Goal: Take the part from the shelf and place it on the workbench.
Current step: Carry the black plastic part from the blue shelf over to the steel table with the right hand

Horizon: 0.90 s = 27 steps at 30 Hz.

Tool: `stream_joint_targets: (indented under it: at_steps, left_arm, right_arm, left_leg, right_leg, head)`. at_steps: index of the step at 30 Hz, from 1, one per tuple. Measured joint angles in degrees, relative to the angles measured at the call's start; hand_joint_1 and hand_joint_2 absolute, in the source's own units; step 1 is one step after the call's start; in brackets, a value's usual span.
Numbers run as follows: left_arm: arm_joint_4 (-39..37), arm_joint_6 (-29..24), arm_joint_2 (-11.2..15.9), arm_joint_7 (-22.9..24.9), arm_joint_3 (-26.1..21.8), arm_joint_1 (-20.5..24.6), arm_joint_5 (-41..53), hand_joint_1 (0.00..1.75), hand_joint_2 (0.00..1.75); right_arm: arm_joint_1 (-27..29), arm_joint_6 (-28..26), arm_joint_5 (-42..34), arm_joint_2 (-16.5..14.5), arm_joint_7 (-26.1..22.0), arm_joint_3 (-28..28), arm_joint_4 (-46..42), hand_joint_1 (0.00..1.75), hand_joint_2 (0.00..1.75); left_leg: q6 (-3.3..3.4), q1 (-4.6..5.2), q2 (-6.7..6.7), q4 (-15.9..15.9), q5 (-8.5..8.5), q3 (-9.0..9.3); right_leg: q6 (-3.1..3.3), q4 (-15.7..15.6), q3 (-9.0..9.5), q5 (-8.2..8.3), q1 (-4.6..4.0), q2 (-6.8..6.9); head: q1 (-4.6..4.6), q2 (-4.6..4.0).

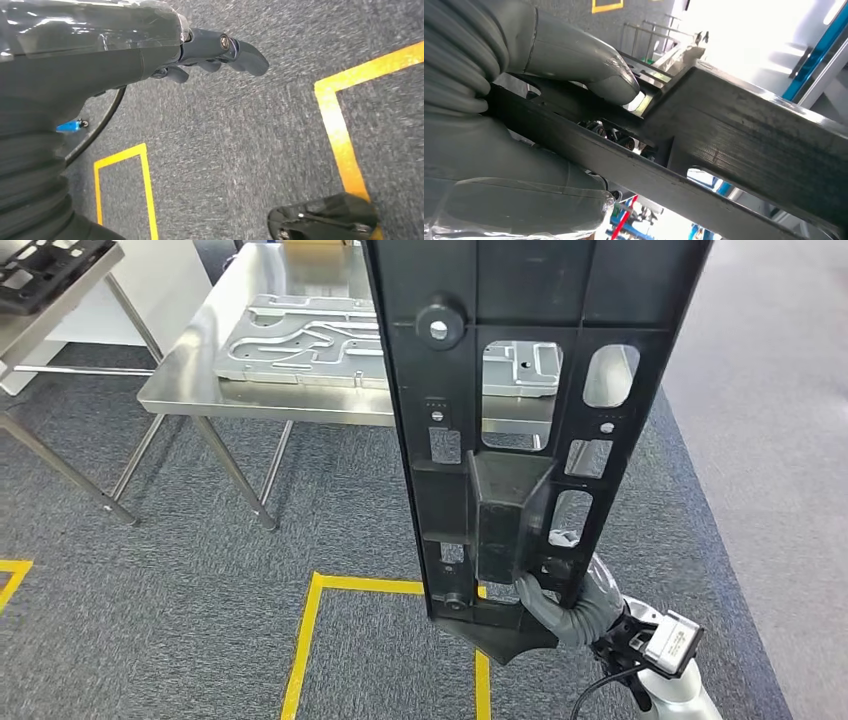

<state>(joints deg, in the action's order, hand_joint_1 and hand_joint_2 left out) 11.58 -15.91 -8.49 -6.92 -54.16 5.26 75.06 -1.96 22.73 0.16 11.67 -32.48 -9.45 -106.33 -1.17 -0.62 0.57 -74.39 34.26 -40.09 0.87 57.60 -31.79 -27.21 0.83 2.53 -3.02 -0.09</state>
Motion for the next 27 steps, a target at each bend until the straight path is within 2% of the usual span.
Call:
stream_joint_targets:
  at_steps: [1,2,3,4,5,6,7,8,9,11,12,13,14,15,16,17,18,19,20,21,22,25,26,27]
  left_arm:
    - [0.0,0.0,0.0,0.04,0.0,-0.09,0.02,0.0,1.75]
    - [0.0,0.0,0.01,0.06,0.0,-0.15,0.02,0.0,1.75]
    - [0.0,0.0,0.03,0.06,0.0,-0.16,0.02,0.0,1.75]
    - [0.0,0.0,0.07,0.06,0.0,-0.11,0.02,0.0,1.75]
    - [0.0,0.0,0.09,0.05,0.01,-0.02,0.02,0.0,1.75]
    - [0.0,0.0,0.11,0.05,0.01,0.06,0.03,0.0,1.75]
    - [0.0,0.0,0.13,0.04,0.01,0.09,0.03,0.0,1.75]
    - [0.0,-0.01,0.12,0.03,0.01,0.08,0.04,0.0,1.75]
    - [0.0,-0.01,0.12,0.02,0.01,-0.01,0.03,0.0,1.75]
    - [0.0,-0.01,0.13,-0.01,0.01,0.02,0.04,0.0,1.75]
    - [0.0,-0.01,0.13,-0.04,0.02,0.11,0.05,0.0,1.75]
    - [0.0,0.01,0.13,-0.07,0.03,0.24,0.08,0.0,1.75]
    - [0.0,0.02,0.13,-0.08,0.03,0.3,0.1,0.0,1.75]
    - [0.0,0.04,0.13,-0.08,0.04,0.27,0.12,0.0,1.75]
    - [0.0,0.06,0.13,-0.05,0.04,0.18,0.15,0.0,1.75]
    - [0.0,0.09,0.13,-0.03,0.04,0.1,0.22,0.0,1.75]
    - [0.0,0.11,0.11,-0.01,0.04,0.04,0.31,0.0,1.75]
    - [0.0,0.15,0.09,0.01,0.04,0.05,0.4,0.0,1.75]
    - [0.0,0.2,0.07,0.03,0.05,0.12,0.48,0.0,1.75]
    - [0.0,0.24,0.06,0.05,0.05,0.2,0.52,0.0,1.75]
    - [0.0,0.28,0.07,0.08,0.06,0.26,0.54,0.0,1.75]
    - [0.01,0.37,0.12,0.13,0.07,0.36,0.6,0.0,1.75]
    - [0.02,0.4,0.14,0.14,0.07,0.43,0.63,0.0,1.75]
    - [0.02,0.42,0.16,0.15,0.07,0.49,0.65,0.0,1.75]
  right_arm:
    - [0.02,-0.01,0.04,0.0,0.0,-0.08,0.02,1.75,1.75]
    - [0.03,-0.03,0.06,0.0,0.0,-0.14,0.02,1.75,1.75]
    - [0.03,-0.05,0.06,0.0,0.0,-0.17,0.02,1.75,1.75]
    - [0.03,-0.08,0.07,0.0,0.0,-0.19,0.02,1.75,1.75]
    - [0.03,-0.11,0.09,0.0,-0.01,-0.2,0.02,1.75,1.75]
    - [0.02,-0.13,0.13,0.0,-0.01,-0.23,0.02,1.75,1.75]
    - [0.0,-0.14,0.17,0.0,-0.02,-0.28,0.02,1.75,1.75]
    - [-0.03,-0.15,0.21,-0.01,-0.02,-0.35,0.01,1.75,1.75]
    - [-0.07,-0.17,0.23,-0.01,-0.02,-0.42,-0.03,1.75,1.75]
    - [-0.1,-0.22,0.23,-0.02,-0.05,-0.5,-0.11,1.75,1.75]
    - [-0.05,-0.26,0.23,-0.02,-0.08,-0.5,-0.14,1.75,1.75]
    - [0.05,-0.28,0.22,-0.03,-0.12,-0.49,-0.13,1.75,1.75]
    - [0.18,-0.3,0.15,-0.03,-0.19,-0.48,-0.06,1.75,1.75]
    - [0.3,-0.3,0.05,-0.04,-0.31,-0.47,0.02,1.75,1.75]
    - [0.39,-0.3,-0.07,-0.04,-0.45,-0.46,0.09,1.75,1.75]
    - [0.45,-0.31,-0.19,-0.04,-0.6,-0.44,0.16,1.75,1.75]
    - [0.48,-0.31,-0.26,-0.04,-0.72,-0.42,0.19,1.75,1.75]
    - [0.47,-0.31,-0.31,-0.05,-0.79,-0.39,0.21,1.75,1.75]
    - [0.46,-0.31,-0.36,-0.06,-0.86,-0.37,0.23,1.75,1.75]
    - [0.48,-0.3,-0.39,-0.07,-0.92,-0.34,0.25,1.75,1.75]
    - [0.49,-0.3,-0.42,-0.08,-0.96,-0.33,0.27,1.75,1.75]
    - [0.49,-0.28,-0.47,-0.09,-1.01,-0.34,0.25,1.75,1.75]
    - [0.48,-0.27,-0.48,-0.08,-1.02,-0.34,0.23,1.75,1.75]
    - [0.48,-0.25,-0.49,-0.07,-1.03,-0.35,0.22,1.75,1.75]
  left_leg:
    - [0.13,0.02,-0.13,0.3,-1.33,-0.46]
    - [0.4,0.09,-0.44,2.95,-3.7,0.3]
    - [0.84,0.26,-1.29,7.03,-6.37,1.78]
    - [1.33,0.63,-2.45,10.82,-8.18,3.3]
    - [1.85,0.96,-3.38,13.58,-9.24,4.46]
    - [2.29,1.27,-3.96,14.98,-9.44,5.02]
    - [2.59,1.51,-3.79,15.19,-9.1,5.09]
    - [2.89,1.42,-3.1,15.36,-9.08,5.15]
    - [3.14,1.27,-2.4,15.69,-9.1,5.34]
    - [3.69,0.8,-1.23,16.41,-9.21,5.98]
    - [3.9,0.67,-0.73,16.59,-9.21,6.24]
    - [4.05,0.61,-0.27,16.64,-9.08,6.4]
    - [4.12,0.61,0.19,16.63,-8.89,6.57]
    - [4.11,0.61,0.66,16.61,-8.65,6.85]
    - [4.04,0.61,1.03,16.59,-8.34,7.25]
    - [3.93,0.6,1.34,16.56,-7.98,7.78]
    - [3.78,0.6,1.57,16.53,-7.58,8.35]
    - [3.56,0.67,1.75,16.49,-7.18,8.82]
    - [3.27,0.74,1.88,16.42,-6.81,9.08]
    - [2.97,0.79,1.96,16.42,-6.53,9.17]
    - [2.63,0.83,2.01,16.5,-6.31,9.17]
    - [1.67,0.81,1.68,16.13,-5.39,9.41]
    - [1.37,0.79,1.31,14.5,-4.46,8.85]
    - [1.1,0.69,0.89,11.56,-3.06,7.49]
  right_leg:
    - [0.0,0.01,0.48,-0.38,-0.12,0.41]
    - [-0.04,0.01,1.09,-0.82,-0.22,0.86]
    - [-0.13,-0.01,1.74,-1.31,-0.3,1.36]
    - [-0.35,0.03,2.34,-1.82,-0.49,1.82]
    - [-0.61,0.04,2.78,-2.25,-0.64,2.27]
    - [-0.92,0.02,3.05,-2.59,-0.77,2.73]
    - [-1.23,-0.07,3.24,-2.8,-0.9,3.22]
    - [-1.52,-0.23,3.47,-2.99,-0.93,3.81]
    - [-1.84,-0.2,3.7,-3.27,-0.85,3.7]
    - [-2.39,2.44,2.66,-4.84,-0.57,1.28]
    - [-2.57,5.55,0.92,-6.15,-0.33,-0.46]
    - [-2.69,9.45,-1.49,-7.55,-0.2,-1.62]
    - [-2.8,13.15,-4.02,-8.49,-0.09,-2.08]
    - [-2.89,15.45,-5.96,-8.4,0.0,-2.21]
    - [-2.93,15.65,-6.94,-7.07,0.06,-2.23]
    - [-2.91,13.61,-6.79,-4.64,0.1,-2.23]
    - [-2.83,9.88,-5.73,-1.65,0.12,-2.25]
    - [-2.68,6.2,-4.44,0.51,0.06,-2.32]
    - [-2.44,3.19,-3.32,1.78,-0.05,-2.43]
    - [-2.17,1.48,-2.68,2.09,-0.2,-2.53]
    - [-1.85,0.99,-2.45,1.66,-0.35,-2.63]
    - [-0.76,0.27,-1.7,1.27,-0.03,-2.62]
    - [-0.41,0.06,-1.3,1.15,0.14,-2.49]
    - [-0.12,-0.06,-0.93,0.98,0.18,-2.31]
  head:
    - [0.0,0.0]
    - [0.0,0.0]
    - [0.0,0.0]
    - [0.0,0.0]
    - [0.01,0.0]
    - [0.01,0.0]
    - [0.01,-0.01]
    - [0.01,-0.01]
    - [0.01,-0.01]
    - [0.01,-0.01]
    - [0.02,-0.01]
    - [0.02,-0.01]
    - [0.02,0.0]
    - [0.02,0.0]
    - [0.02,0.0]
    - [0.02,0.0]
    - [0.02,0.0]
    - [0.02,-0.01]
    - [0.02,-0.01]
    - [0.02,-0.01]
    - [0.02,-0.01]
    - [0.01,0.0]
    - [0.01,0.0]
    - [0.01,0.0]
